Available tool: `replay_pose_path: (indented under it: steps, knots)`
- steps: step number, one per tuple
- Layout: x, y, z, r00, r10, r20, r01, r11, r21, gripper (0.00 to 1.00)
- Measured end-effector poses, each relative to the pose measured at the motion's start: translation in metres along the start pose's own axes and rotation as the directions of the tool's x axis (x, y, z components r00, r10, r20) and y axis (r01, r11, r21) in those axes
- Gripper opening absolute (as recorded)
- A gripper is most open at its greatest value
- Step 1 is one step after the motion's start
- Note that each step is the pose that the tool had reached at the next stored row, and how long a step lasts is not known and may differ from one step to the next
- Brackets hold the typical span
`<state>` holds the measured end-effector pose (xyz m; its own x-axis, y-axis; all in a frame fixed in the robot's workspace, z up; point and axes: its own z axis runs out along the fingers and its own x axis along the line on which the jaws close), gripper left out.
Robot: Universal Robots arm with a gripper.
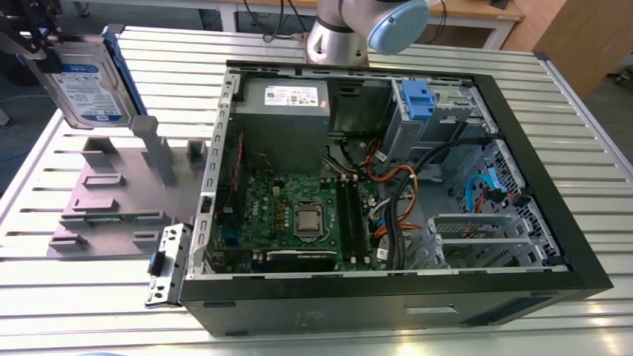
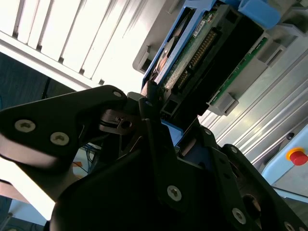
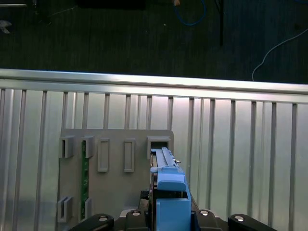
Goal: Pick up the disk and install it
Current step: 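Pick up the disk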
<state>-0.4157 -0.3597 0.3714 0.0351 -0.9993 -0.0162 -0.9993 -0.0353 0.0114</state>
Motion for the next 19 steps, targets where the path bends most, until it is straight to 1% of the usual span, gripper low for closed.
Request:
replay_pose_path:
  steps: [19]
  knots:
    - [-0.0001,0.0001,-0.0044,1.0,0.0,-0.0001,0.0,1.0,-0.0001,0.36]
